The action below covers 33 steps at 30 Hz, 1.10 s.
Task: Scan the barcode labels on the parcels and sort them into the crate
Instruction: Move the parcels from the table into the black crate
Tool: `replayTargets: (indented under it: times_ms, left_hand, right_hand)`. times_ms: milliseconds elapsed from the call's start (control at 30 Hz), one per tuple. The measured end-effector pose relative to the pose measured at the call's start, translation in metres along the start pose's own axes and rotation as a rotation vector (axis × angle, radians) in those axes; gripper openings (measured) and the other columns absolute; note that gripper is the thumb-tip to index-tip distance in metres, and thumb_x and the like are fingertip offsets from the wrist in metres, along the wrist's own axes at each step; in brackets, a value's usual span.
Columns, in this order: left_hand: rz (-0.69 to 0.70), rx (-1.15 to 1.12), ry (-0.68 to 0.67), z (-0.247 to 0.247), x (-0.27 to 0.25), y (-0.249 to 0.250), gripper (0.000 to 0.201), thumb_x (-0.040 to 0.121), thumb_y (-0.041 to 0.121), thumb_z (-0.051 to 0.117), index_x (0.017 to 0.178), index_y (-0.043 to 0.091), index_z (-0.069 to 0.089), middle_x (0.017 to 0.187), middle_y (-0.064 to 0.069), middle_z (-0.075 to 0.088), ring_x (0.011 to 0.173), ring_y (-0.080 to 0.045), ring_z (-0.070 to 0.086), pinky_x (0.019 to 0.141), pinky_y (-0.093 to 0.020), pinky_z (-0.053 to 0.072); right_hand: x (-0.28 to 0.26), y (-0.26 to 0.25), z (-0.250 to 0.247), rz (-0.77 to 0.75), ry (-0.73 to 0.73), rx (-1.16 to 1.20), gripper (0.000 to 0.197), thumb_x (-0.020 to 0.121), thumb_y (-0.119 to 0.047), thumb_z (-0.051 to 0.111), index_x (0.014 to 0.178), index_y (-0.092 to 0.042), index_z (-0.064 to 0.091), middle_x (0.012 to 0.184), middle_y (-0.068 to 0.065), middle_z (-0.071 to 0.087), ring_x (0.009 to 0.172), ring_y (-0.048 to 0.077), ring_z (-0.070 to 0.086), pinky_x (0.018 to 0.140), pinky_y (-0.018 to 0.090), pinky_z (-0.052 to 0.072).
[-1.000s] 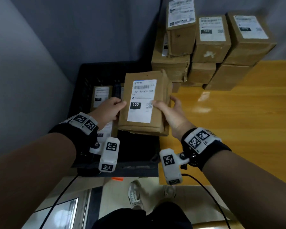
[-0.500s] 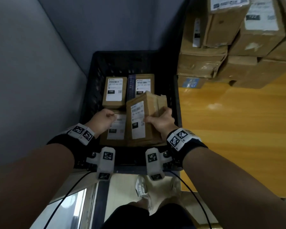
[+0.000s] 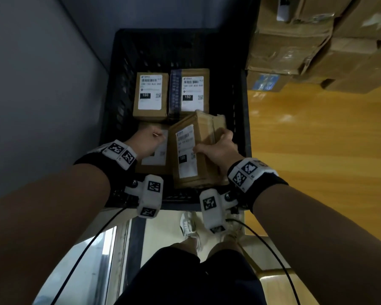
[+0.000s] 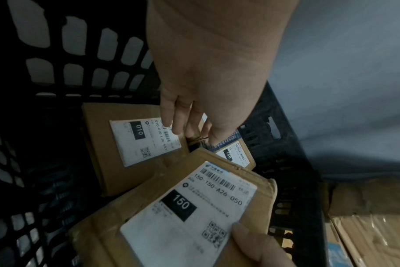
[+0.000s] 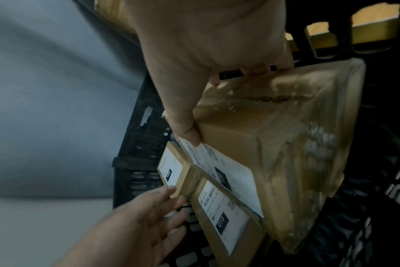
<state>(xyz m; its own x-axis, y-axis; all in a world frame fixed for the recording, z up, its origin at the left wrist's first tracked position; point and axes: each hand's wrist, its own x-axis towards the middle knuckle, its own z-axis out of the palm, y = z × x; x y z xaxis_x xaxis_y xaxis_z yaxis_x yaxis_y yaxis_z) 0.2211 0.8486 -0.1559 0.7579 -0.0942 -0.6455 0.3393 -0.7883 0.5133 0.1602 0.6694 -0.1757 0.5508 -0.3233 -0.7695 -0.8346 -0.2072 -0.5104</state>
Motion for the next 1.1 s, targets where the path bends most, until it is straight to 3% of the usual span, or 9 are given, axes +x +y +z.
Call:
replayTargets:
  times_ms: [200, 333, 500, 600, 667, 833, 933, 1033, 1100]
  left_hand:
    - [-0.081, -0.094, -0.065, 0.005, 0.000, -0.007, 0.012, 0.100, 0.026, 0.048, 0.103, 0.015, 0.052, 0.101, -0.008, 0.057, 0.105, -0.030, 0.057, 0.086, -0.035, 0.047]
    - [-0.217, -0.171, -0.171, 0.011, 0.004, -0.022, 0.044, 0.098, 0.041, 0.046, 0.133, 0.014, 0.049, 0.128, -0.010, 0.058, 0.114, -0.032, 0.057, 0.097, -0.047, 0.049]
    - [-0.183, -0.272, -0.195, 0.016, 0.007, -0.022, 0.030, 0.101, 0.031, 0.044, 0.126, 0.016, 0.053, 0.108, -0.004, 0.062, 0.090, -0.019, 0.060, 0.067, -0.028, 0.049]
    - [-0.139, -0.208, -0.221, 0.020, 0.008, -0.019, 0.035, 0.101, 0.033, 0.043, 0.125, 0.009, 0.055, 0.117, -0.011, 0.061, 0.098, -0.025, 0.061, 0.074, -0.030, 0.051]
    - [-0.116, -0.183, -0.214, 0.023, 0.010, -0.017, 0.034, 0.101, 0.030, 0.044, 0.122, 0.005, 0.054, 0.115, -0.013, 0.059, 0.101, -0.027, 0.059, 0.081, -0.035, 0.051]
    - [-0.107, -0.111, -0.180, 0.021, 0.019, -0.025, 0.023, 0.101, 0.025, 0.045, 0.101, 0.005, 0.055, 0.103, -0.015, 0.056, 0.100, -0.032, 0.059, 0.093, -0.041, 0.047]
    - [-0.137, -0.101, -0.154, 0.019, 0.023, -0.033, 0.021, 0.100, 0.024, 0.045, 0.083, 0.011, 0.049, 0.094, -0.014, 0.052, 0.092, -0.027, 0.054, 0.082, -0.034, 0.044]
    - [-0.172, -0.088, -0.134, 0.016, 0.028, -0.040, 0.020, 0.100, 0.026, 0.047, 0.101, 0.007, 0.054, 0.109, -0.016, 0.055, 0.100, -0.031, 0.057, 0.085, -0.038, 0.047]
    - [-0.196, -0.082, -0.135, 0.017, 0.030, -0.040, 0.030, 0.100, 0.028, 0.047, 0.116, 0.005, 0.054, 0.118, -0.014, 0.055, 0.106, -0.030, 0.057, 0.087, -0.038, 0.047]
  right_hand:
    - [0.003, -0.005, 0.000, 0.080, -0.134, 0.283, 0.101, 0.076, -0.031, 0.081, 0.151, -0.020, 0.015, 0.143, 0.009, 0.042, 0.128, 0.033, 0.045, 0.097, 0.043, 0.045]
    - [0.005, -0.012, 0.017, 0.045, -0.156, 0.312, 0.099, 0.074, -0.030, 0.082, 0.150, -0.019, 0.020, 0.136, 0.008, 0.050, 0.114, 0.027, 0.052, 0.088, 0.041, 0.050]
    - [0.009, -0.011, 0.009, 0.026, -0.014, 0.319, 0.099, 0.065, -0.038, 0.082, 0.145, -0.024, 0.025, 0.128, 0.006, 0.050, 0.110, 0.028, 0.053, 0.091, 0.046, 0.052]
    - [0.011, -0.008, 0.007, 0.008, 0.054, 0.210, 0.108, 0.051, -0.047, 0.082, 0.141, -0.031, 0.023, 0.131, 0.009, 0.048, 0.118, 0.034, 0.051, 0.094, 0.052, 0.050]
    - [0.013, -0.005, 0.006, 0.001, 0.044, 0.151, 0.105, 0.058, -0.041, 0.085, 0.142, -0.027, 0.022, 0.130, 0.009, 0.049, 0.119, 0.034, 0.051, 0.094, 0.051, 0.051]
    - [0.050, 0.012, 0.027, 0.135, -0.043, 0.221, 0.059, 0.079, -0.028, 0.072, 0.129, -0.010, 0.046, 0.121, 0.016, 0.059, 0.108, 0.036, 0.059, 0.092, 0.053, 0.052]
    - [0.098, 0.034, 0.042, 0.101, 0.001, 0.000, 0.039, 0.089, -0.015, 0.054, 0.127, -0.003, 0.052, 0.128, 0.018, 0.059, 0.111, 0.038, 0.059, 0.094, 0.049, 0.051]
    - [0.084, 0.022, 0.038, 0.105, -0.033, -0.181, 0.035, 0.098, -0.011, 0.046, 0.131, 0.001, 0.047, 0.132, 0.015, 0.053, 0.119, 0.034, 0.053, 0.099, 0.036, 0.046]
    - [0.080, 0.018, 0.031, 0.118, -0.088, -0.311, 0.014, 0.100, -0.010, 0.045, 0.108, -0.011, 0.055, 0.109, 0.009, 0.054, 0.097, 0.027, 0.055, 0.088, 0.030, 0.042]
